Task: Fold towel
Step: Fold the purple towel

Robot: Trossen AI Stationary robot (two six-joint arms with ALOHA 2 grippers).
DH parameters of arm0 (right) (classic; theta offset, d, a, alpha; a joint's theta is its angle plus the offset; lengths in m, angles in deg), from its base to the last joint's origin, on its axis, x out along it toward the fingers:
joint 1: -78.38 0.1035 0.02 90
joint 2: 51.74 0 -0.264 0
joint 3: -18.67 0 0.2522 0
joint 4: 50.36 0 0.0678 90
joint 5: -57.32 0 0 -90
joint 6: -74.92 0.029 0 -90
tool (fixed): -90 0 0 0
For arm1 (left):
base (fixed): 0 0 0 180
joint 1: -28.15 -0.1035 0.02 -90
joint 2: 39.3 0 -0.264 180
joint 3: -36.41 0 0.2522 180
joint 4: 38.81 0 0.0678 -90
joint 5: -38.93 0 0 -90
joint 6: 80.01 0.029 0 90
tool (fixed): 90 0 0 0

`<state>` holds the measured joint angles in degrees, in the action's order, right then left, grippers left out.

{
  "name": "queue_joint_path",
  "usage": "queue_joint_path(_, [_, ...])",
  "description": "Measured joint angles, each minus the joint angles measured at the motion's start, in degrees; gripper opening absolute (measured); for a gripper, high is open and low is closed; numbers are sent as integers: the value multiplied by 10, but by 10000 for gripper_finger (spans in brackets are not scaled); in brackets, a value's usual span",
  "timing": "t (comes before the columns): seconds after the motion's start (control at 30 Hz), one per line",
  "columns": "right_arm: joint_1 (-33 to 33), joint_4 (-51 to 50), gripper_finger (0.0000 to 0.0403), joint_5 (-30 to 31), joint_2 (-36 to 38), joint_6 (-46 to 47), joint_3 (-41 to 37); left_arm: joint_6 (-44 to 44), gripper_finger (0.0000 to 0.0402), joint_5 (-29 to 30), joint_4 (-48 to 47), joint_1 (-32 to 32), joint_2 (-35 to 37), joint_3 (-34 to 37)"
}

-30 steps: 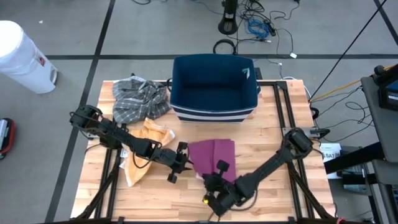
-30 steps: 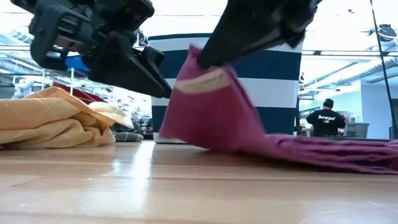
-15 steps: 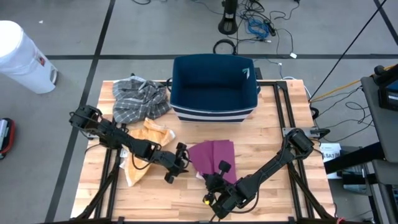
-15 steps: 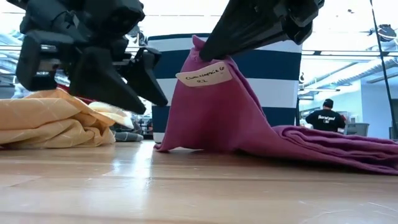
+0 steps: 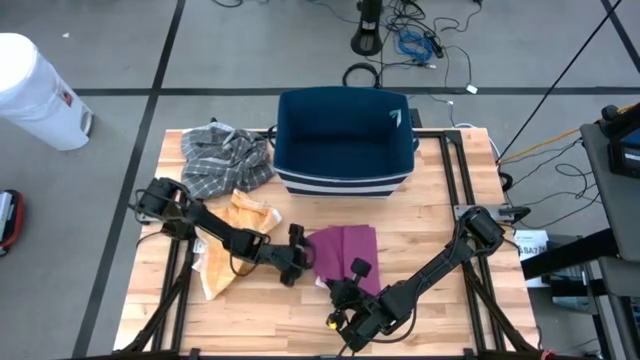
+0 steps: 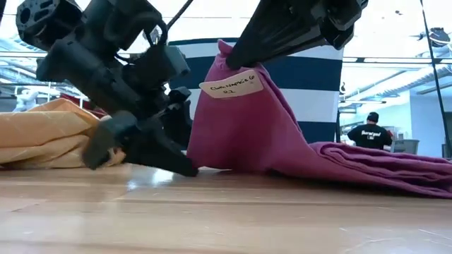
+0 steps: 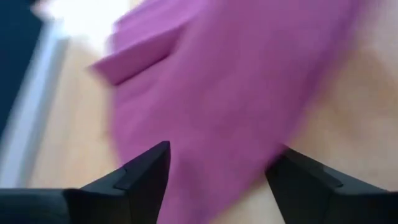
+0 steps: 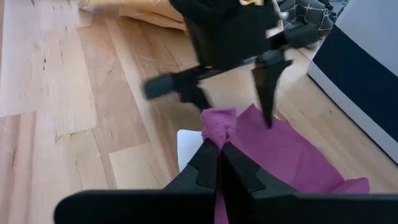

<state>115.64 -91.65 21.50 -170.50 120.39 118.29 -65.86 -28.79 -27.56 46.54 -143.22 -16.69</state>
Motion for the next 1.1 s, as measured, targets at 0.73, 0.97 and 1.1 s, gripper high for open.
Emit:
queue_joint_path(0.73, [2, 6, 0, -4, 0, -6, 0, 70, 33, 100, -46, -4, 4, -1])
queue_joint_path(0.97, [0, 35, 0, -31, 0, -10, 0, 149, 6, 160, -31, -4, 34, 1])
queue_joint_path(1.1, [-1, 48, 0, -36, 0, -9, 0, 194, 5, 163, -18, -4, 33, -24])
